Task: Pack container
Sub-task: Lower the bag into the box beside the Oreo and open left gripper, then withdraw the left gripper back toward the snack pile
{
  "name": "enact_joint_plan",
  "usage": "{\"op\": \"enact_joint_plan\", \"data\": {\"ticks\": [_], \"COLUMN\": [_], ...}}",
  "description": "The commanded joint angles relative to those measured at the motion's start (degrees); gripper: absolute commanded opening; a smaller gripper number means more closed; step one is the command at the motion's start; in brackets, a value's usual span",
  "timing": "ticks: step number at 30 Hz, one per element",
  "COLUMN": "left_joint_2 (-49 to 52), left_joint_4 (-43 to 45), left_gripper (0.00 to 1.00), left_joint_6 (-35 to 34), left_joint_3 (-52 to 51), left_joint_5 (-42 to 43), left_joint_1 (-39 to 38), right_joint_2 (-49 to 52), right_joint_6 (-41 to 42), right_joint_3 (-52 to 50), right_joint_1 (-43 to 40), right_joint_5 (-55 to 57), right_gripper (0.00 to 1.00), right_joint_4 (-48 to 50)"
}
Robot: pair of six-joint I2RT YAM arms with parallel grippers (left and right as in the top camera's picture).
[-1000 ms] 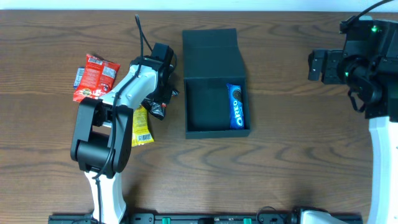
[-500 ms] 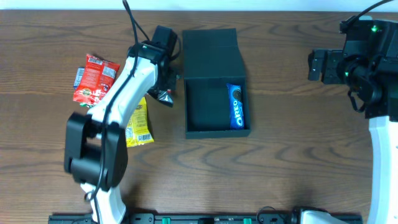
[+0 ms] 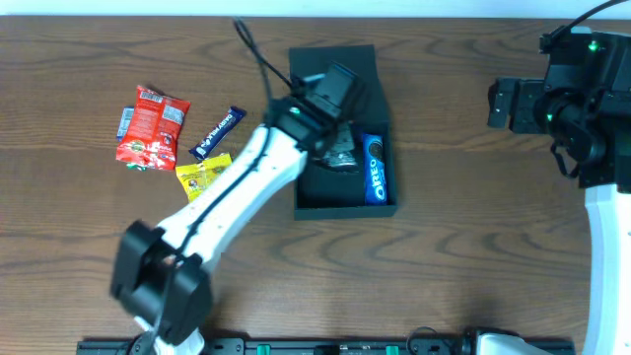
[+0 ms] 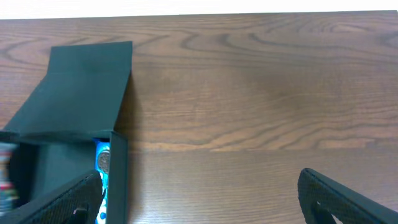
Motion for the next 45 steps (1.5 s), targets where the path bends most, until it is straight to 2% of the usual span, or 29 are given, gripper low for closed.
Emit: {"op": "enact_joint_plan", "data": {"ticks": [1, 10, 11, 12, 13, 14, 20, 21, 25, 30, 32, 36, 38, 40, 45], "left_joint_2": [4.52, 8.33, 8.33, 8.33, 8.31, 8.31, 7.06, 6.10, 1.20, -4.42, -5.51, -3.96, -2.51, -1.14, 2.16], "left_joint_4": [0.92, 0.31, 0.33, 0.31, 0.22, 0.09, 0.15, 0.11, -1.64, -3.37, -2.56, -1.64, -1.49, -0.63, 2.38], "left_gripper": [0.06, 0.07, 0.15, 0.48, 0.75, 0.96, 1.00, 0.95, 0.98, 0.95, 0.95, 0.95, 0.96, 0.95, 0.95], "left_joint_6": [-9.09, -9.88, -9.88, -9.86, -9.81, -9.77, -2.32, -1.03, 1.22, 7.67, 14.51, 36.04, 41.46, 43.17, 42.42], "left_joint_3": [0.81, 0.81, 0.81, 0.81, 0.81, 0.81, 0.85, 0.87, 0.87, 0.87, 0.87, 0.81, 0.81, 0.81, 0.81], "left_joint_5": [-0.37, -0.17, -0.15, -0.15, 0.02, 0.48, 3.74, 2.62, -6.01, -10.05, -10.54, -10.54, -10.54, -10.49, -10.47], "left_joint_1": [-1.44, -2.71, -2.67, -2.67, -2.67, -2.67, -2.67, -2.60, -1.29, 4.55, 8.02, 13.64, 15.54, 17.35, 21.46], "right_joint_2": [-0.44, -0.44, -0.44, -0.44, -0.44, -0.44, -0.44, -0.44, -0.42, -0.42, -0.42, -0.35, -0.28, -0.11, 0.83], "right_joint_6": [1.18, 1.18, 1.18, 1.18, 1.18, 1.18, 1.16, 1.14, 1.11, 1.09, 1.09, 0.20, -1.14, -2.84, -5.33], "right_joint_3": [-0.22, -0.22, -0.22, -0.22, -0.22, -0.22, -0.22, -0.22, -0.22, -0.22, -0.22, -0.22, -0.22, -0.22, -0.22], "right_joint_1": [-0.52, -0.52, -0.52, -0.52, -0.52, -0.52, -0.52, -0.52, -0.52, -0.52, -0.52, -0.50, -0.52, -0.52, -0.50], "right_joint_5": [-0.44, -0.44, -0.44, -0.44, -0.44, -0.44, -0.42, -0.42, -0.42, -0.42, -0.44, -0.44, -0.42, -0.39, -0.42], "right_gripper": [0.99, 0.99, 0.99, 0.99, 0.99, 0.99, 0.99, 0.99, 0.99, 0.99, 0.99, 0.99, 0.99, 0.99, 0.99], "right_joint_4": [-0.57, -0.74, -0.74, -0.72, -0.72, -0.72, -0.72, -0.72, -0.72, -0.74, -0.74, -0.09, 0.35, 0.81, 3.26]}}
